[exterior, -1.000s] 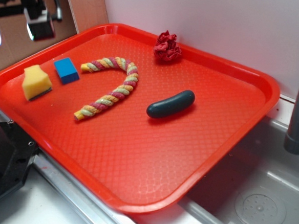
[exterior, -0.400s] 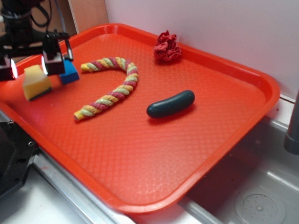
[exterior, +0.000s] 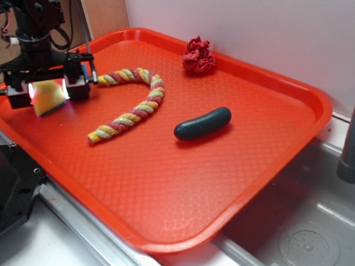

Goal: Grab the green sponge.

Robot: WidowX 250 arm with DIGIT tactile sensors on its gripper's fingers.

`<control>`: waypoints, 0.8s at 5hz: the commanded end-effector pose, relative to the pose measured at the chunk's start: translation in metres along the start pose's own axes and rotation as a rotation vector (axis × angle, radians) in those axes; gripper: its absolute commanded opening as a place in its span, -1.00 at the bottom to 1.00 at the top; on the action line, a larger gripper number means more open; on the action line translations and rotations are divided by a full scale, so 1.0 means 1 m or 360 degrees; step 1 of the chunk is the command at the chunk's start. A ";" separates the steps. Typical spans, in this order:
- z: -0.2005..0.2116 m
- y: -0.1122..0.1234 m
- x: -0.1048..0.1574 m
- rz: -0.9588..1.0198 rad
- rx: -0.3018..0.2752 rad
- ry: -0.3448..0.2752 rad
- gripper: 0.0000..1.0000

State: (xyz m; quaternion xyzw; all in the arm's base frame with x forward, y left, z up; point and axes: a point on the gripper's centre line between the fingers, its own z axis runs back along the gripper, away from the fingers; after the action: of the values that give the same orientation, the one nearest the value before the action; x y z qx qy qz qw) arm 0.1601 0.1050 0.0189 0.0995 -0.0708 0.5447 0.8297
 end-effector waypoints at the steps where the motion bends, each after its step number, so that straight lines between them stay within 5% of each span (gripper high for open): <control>1: 0.003 0.003 -0.003 -0.0019 -0.0021 -0.0008 -1.00; 3: 0.032 -0.011 -0.006 -0.0398 -0.0106 0.0121 -1.00; 4: 0.062 -0.020 -0.010 -0.0585 -0.0273 0.0172 -1.00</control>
State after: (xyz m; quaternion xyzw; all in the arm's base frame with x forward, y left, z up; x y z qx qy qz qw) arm 0.1726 0.0666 0.0649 0.0099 -0.0313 0.3887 0.9208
